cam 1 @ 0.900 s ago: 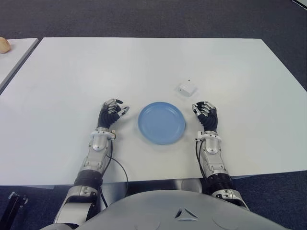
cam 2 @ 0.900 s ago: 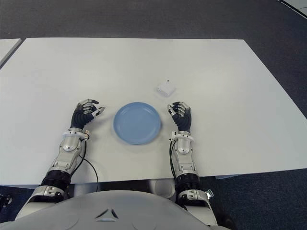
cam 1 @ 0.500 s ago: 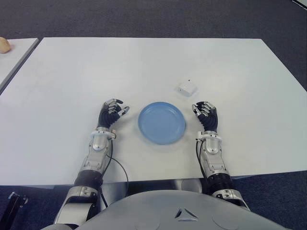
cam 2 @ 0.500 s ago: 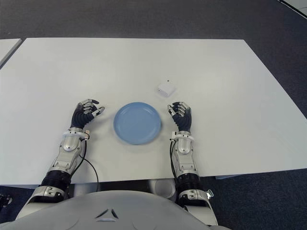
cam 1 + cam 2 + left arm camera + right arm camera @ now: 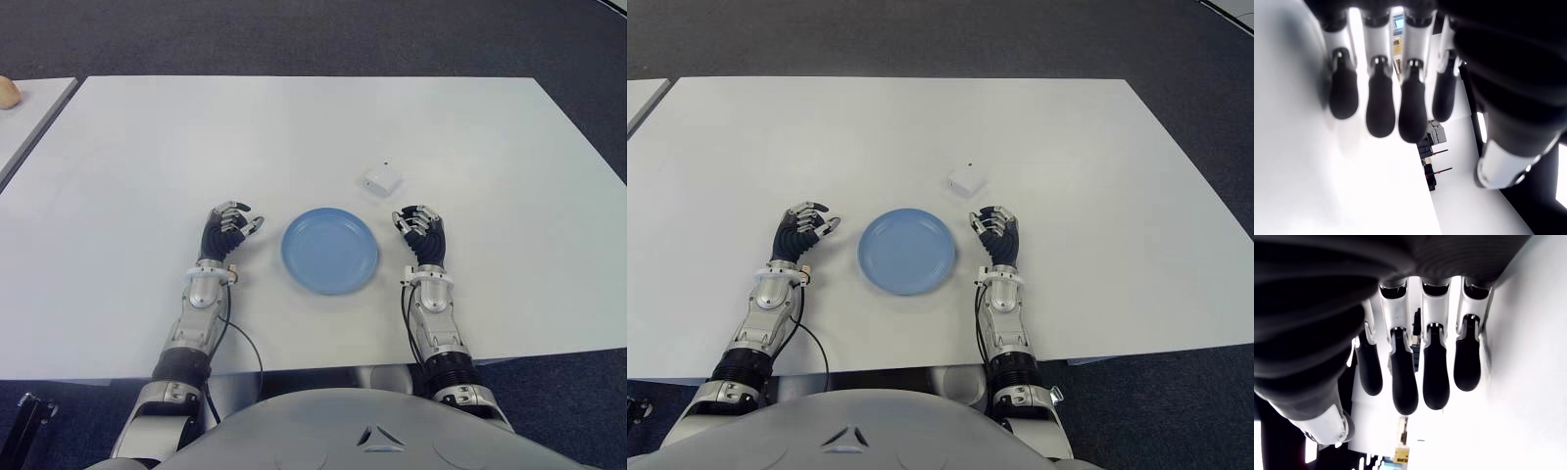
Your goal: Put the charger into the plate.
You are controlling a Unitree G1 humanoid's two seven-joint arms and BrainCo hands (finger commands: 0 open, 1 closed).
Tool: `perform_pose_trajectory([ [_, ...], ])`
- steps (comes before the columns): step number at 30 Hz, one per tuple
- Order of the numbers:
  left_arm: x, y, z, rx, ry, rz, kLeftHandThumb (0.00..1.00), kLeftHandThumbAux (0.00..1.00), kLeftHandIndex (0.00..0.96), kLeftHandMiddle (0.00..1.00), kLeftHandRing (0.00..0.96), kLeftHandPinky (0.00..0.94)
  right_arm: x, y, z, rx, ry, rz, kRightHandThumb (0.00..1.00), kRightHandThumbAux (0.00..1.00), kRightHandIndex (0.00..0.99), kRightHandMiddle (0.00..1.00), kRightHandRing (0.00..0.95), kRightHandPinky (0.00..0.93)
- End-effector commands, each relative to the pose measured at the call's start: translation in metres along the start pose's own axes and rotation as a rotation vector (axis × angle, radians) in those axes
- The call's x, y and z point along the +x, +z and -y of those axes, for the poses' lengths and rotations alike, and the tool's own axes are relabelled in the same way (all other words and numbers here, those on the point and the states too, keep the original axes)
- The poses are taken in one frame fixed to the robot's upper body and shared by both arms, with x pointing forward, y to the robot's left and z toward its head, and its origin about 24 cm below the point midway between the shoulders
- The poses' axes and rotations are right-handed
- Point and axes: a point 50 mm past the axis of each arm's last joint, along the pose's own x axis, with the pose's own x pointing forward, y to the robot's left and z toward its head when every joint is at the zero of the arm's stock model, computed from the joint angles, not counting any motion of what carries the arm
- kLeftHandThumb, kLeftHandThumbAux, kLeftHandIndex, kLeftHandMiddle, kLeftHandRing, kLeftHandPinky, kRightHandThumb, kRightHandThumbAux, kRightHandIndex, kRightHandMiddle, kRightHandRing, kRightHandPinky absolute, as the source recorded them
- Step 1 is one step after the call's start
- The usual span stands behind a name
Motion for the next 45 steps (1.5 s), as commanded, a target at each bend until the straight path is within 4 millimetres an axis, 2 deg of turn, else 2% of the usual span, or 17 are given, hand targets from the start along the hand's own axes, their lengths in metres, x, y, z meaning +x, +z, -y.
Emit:
perform_pose_trajectory([
  [1, -0.006, -0.009, 0.001, 0.000, -0.004, -0.051, 0.710, 0.715, 0.434, 0.671, 0.671, 0.635, 0.014, 0.031, -0.004, -0.017, -0.002, 0.098, 0.699, 0.727, 0.420, 0.482, 0.491, 0.473],
  [5, -0.006, -0.009, 0.002, -0.001, -0.004, -0.049, 0.710, 0.715, 0.434, 0.670, 0.670, 0.635, 0.013, 0.036, -0.003, -0.038, 0.002, 0.128, 0.700, 0.726, 0.415, 0.441, 0.447, 0.428],
  [8, -0.006, -0.008, 0.001, 0.001, -0.003, -0.047, 0.710, 0.716, 0.434, 0.669, 0.670, 0.640, 0.020, 0.039, 0.000, -0.107, 0.010, 0.179, 0.700, 0.725, 0.408, 0.376, 0.385, 0.378],
  [10, -0.006, -0.009, 0.001, 0.002, -0.002, -0.050, 0.710, 0.715, 0.434, 0.668, 0.670, 0.638, 0.032, 0.040, 0.004, -0.181, 0.015, 0.190, 0.664, 0.661, 0.248, 0.272, 0.292, 0.310],
  [13, -0.007, -0.009, 0.001, -0.001, 0.000, -0.050, 0.710, 0.716, 0.434, 0.669, 0.670, 0.639, 0.042, 0.043, 0.006, -0.252, 0.020, 0.195, 0.629, 0.594, 0.144, 0.197, 0.216, 0.249],
  [16, -0.007, -0.008, 0.001, -0.004, 0.003, -0.047, 0.710, 0.715, 0.434, 0.669, 0.669, 0.635, 0.049, 0.047, 0.006, -0.314, 0.031, 0.199, 0.600, 0.525, 0.060, 0.123, 0.134, 0.168],
  [22, -0.008, -0.008, 0.001, 0.001, 0.008, -0.046, 0.710, 0.715, 0.435, 0.672, 0.668, 0.636, 0.064, 0.065, -0.001, -0.438, 0.058, 0.227, 0.557, 0.410, 0.006, 0.022, 0.024, 0.047],
  [25, -0.009, -0.007, 0.001, 0.003, 0.009, -0.049, 0.710, 0.715, 0.435, 0.673, 0.670, 0.640, 0.072, 0.069, -0.005, -0.510, 0.079, 0.221, 0.540, 0.350, 0.001, 0.007, 0.007, 0.015],
  [34, -0.010, -0.006, 0.001, 0.000, 0.009, -0.049, 0.710, 0.715, 0.435, 0.674, 0.671, 0.634, 0.097, 0.068, -0.015, -0.648, 0.127, 0.155, 0.540, 0.225, 0.000, 0.000, 0.000, 0.000],
  [45, -0.012, -0.006, 0.001, 0.005, 0.014, -0.048, 0.709, 0.715, 0.435, 0.679, 0.676, 0.645, 0.108, 0.062, -0.027, -0.804, 0.171, 0.092, 0.547, 0.184, 0.000, 0.000, 0.000, 0.000],
])
